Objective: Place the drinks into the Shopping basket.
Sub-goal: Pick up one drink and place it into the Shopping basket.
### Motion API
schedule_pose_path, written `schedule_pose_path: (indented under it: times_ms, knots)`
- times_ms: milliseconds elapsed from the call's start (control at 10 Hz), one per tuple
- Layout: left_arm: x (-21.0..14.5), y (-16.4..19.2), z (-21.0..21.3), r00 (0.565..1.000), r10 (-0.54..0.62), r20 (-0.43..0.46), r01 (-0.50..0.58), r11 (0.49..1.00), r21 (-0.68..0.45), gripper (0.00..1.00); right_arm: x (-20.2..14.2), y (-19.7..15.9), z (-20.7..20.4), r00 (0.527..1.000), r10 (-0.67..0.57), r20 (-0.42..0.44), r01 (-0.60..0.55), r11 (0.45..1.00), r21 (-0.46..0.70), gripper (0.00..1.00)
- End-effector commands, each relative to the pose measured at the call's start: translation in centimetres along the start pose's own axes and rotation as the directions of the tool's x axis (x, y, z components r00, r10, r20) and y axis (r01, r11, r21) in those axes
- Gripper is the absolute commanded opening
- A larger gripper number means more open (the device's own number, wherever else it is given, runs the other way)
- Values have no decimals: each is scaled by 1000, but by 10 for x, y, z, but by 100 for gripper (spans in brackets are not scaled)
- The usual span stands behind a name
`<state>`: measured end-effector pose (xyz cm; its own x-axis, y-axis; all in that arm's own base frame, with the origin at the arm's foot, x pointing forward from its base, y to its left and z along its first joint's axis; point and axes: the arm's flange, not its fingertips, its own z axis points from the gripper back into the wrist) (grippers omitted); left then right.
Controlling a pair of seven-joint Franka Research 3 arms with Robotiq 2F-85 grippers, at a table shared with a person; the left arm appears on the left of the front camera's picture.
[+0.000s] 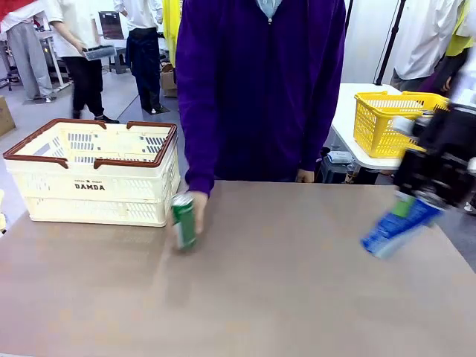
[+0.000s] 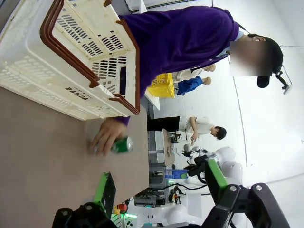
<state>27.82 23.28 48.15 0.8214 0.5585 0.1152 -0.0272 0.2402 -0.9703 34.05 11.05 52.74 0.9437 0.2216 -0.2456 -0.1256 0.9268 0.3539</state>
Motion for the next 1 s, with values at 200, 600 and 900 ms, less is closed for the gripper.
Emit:
schedule_pose_path:
  times_ms: [200, 600, 900]
  knots:
    - [-1, 1, 3, 1000, -16, -11, 16, 1000, 3, 100, 136, 174, -49, 951, 281, -130, -291, 955, -66, 0]
    - [-1, 1, 3, 1000, -16, -11, 16, 1000, 3, 100, 33, 31, 8, 973, 105, -208, -125, 989, -84, 0]
    - [-1, 1, 3, 1000, -16, -11, 16, 1000, 3, 100, -77, -89, 19, 981, -119, -156, 131, 989, 73, 0]
